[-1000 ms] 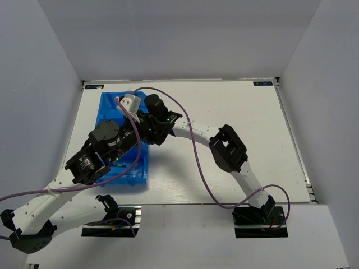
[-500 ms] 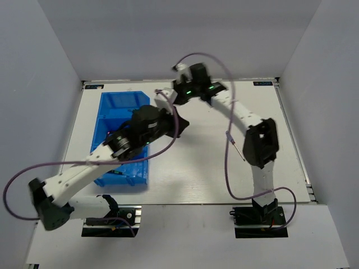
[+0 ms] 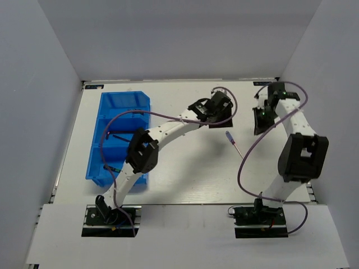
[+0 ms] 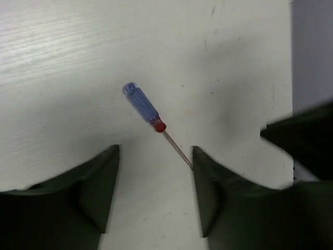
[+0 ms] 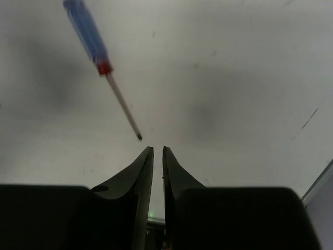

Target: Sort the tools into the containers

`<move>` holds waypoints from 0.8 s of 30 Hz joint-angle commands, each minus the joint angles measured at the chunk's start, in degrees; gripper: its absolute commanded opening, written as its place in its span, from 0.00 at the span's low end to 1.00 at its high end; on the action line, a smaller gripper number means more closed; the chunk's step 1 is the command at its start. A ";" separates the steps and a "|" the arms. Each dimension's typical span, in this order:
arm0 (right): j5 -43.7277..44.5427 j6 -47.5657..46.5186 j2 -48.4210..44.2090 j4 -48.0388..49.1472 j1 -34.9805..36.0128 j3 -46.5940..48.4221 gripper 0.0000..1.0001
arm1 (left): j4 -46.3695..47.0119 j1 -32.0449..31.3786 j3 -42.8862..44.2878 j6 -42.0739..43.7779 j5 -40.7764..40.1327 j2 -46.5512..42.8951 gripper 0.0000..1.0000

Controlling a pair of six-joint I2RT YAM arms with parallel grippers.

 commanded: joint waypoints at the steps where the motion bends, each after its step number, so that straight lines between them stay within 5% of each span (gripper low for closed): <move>1: -3.19 -3.14 -7.91 0.66 -0.24 -8.27 0.20 | -10.47 -1.23 8.98 -6.37 1.20 5.06 0.73; 3: -5.74 -2.09 -7.83 -0.38 -0.94 -9.96 0.22 | -6.28 -1.23 7.42 -7.18 1.81 6.47 0.86; 17: -14.98 3.37 -2.30 10.83 -3.94 -13.22 0.20 | 0.34 -1.76 11.72 -8.76 0.24 11.93 0.80; 18: -15.68 4.06 -2.03 12.25 -3.76 -13.57 0.17 | 0.34 -1.76 10.93 -8.76 0.23 11.93 0.77; 22: -22.00 5.03 1.81 19.11 -2.54 -13.76 0.00 | 3.24 -1.76 2.08 -8.76 -3.18 5.88 0.15; 24: -20.53 6.44 3.32 20.86 -0.96 -11.49 0.00 | 1.67 -1.76 0.56 -8.76 -4.86 3.15 0.12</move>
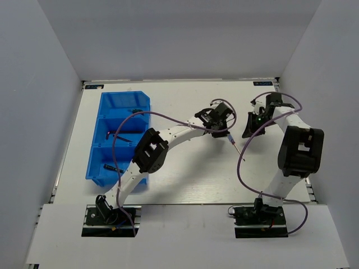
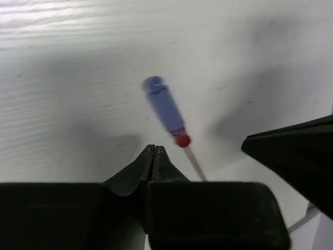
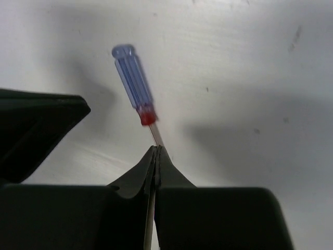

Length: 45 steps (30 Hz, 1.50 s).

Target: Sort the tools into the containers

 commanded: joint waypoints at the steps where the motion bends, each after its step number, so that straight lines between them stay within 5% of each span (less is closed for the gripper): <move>1: -2.56 2.35 4.98 6.45 1.98 3.37 0.00 | -1.64 -0.23 -2.74 -0.13 -4.66 -7.81 0.12; 2: -0.38 2.97 5.88 6.63 3.11 4.07 0.00 | -2.52 -0.23 -2.75 -0.13 -4.67 -8.42 0.26; 8: 3.60 1.92 10.54 6.10 7.41 7.07 0.00 | -3.76 -0.23 -7.23 -0.74 -5.90 -11.14 0.68; 12: 4.57 2.79 11.51 5.75 9.79 6.10 0.00 | -3.76 -0.23 -8.98 -0.75 -7.22 -12.65 0.79; 20: -3.16 2.53 13.18 -2.07 12.61 8.04 0.00 | -8.06 -0.23 -13.46 -4.34 -7.76 -15.55 0.81; 31: 11.42 5.35 4.57 4.26 9.89 7.33 0.00 | -9.73 -3.04 -16.99 -13.40 -3.35 -18.09 0.81; 33: 11.87 5.35 4.66 2.33 9.63 6.81 0.00 | -10.52 -3.56 -13.05 -10.78 -5.28 -16.52 0.81; 37: 8.88 2.54 -2.08 4.34 7.87 2.51 0.03 | -2.58 -3.57 -14.15 12.69 -1.46 -15.90 0.77; 40: 8.26 0.25 -4.48 2.07 6.21 2.50 0.28 | 4.99 -2.87 -18.12 22.42 5.75 -17.48 0.73; 45: 9.32 -0.20 -7.12 -0.66 0.07 2.41 0.30 | -3.48 -3.48 -8.83 33.61 7.99 -9.41 0.67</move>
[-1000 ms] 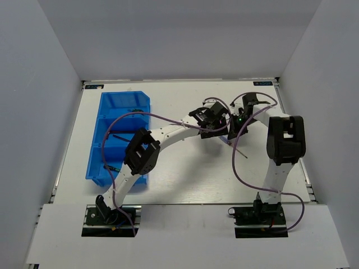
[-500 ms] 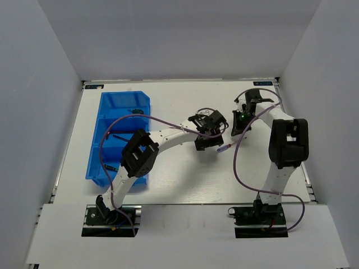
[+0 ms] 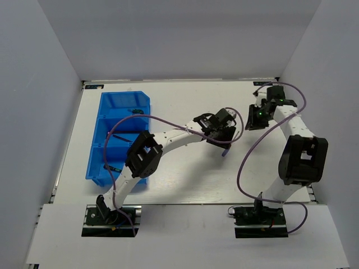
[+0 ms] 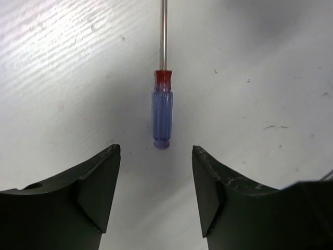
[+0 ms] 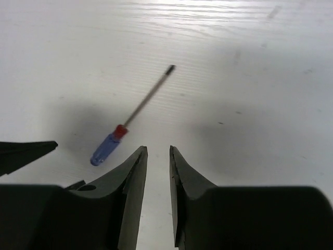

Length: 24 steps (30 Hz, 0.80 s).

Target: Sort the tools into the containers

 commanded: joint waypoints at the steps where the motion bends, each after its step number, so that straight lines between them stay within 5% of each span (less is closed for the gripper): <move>1: 0.38 -0.83 -2.12 -3.00 -4.04 -0.21 0.30 | -2.96 -0.66 7.61 11.43 1.02 4.02 0.67; 16: -7.97 1.81 -8.79 -4.68 -11.69 -5.75 0.32 | -1.31 -2.95 9.83 11.96 -3.66 8.34 0.69; 19: -9.81 2.69 -9.14 -4.41 -12.21 -6.28 0.32 | -4.72 -4.26 12.81 11.96 -7.08 11.33 0.63; 24: -11.66 2.96 -10.20 -3.89 -12.66 -7.07 0.32 | -6.49 -4.79 10.98 11.96 -11.12 12.48 0.39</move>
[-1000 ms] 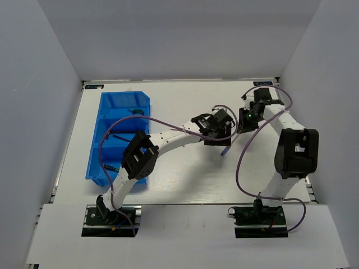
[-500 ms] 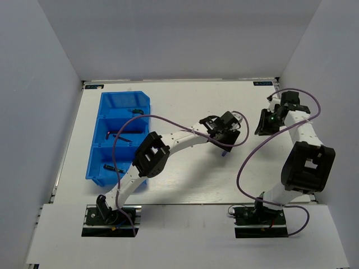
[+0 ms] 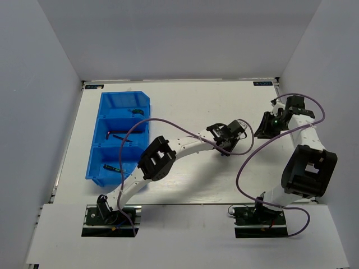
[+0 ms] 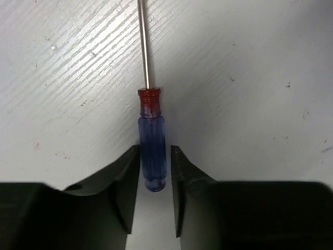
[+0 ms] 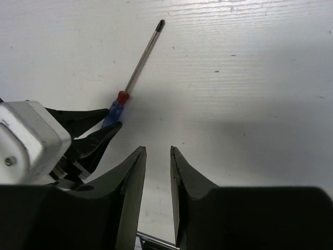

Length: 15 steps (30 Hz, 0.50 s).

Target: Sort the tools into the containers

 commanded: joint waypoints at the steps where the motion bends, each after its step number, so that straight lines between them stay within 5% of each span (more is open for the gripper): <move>1: -3.53 0.68 -2.75 0.29 -0.46 -0.44 0.32 | -3.95 -0.53 -0.70 0.94 -4.00 0.19 0.37; 7: -5.73 0.51 -3.80 0.20 -0.90 -1.23 0.32 | -5.36 -1.06 -4.56 -0.19 -8.30 -1.29 0.00; 12: -6.96 -1.59 -5.03 0.64 -0.81 -1.85 0.32 | -4.49 2.36 -14.64 -15.46 -13.22 -20.38 0.00; 13: -6.79 -1.69 -5.04 0.38 -0.81 -2.11 0.39 | -4.49 3.76 -17.37 -19.23 -15.06 -24.46 0.00; 15: -6.70 -2.21 -4.34 0.03 -0.73 -2.21 0.43 | -7.28 4.30 -24.93 -34.28 -22.96 -32.20 0.00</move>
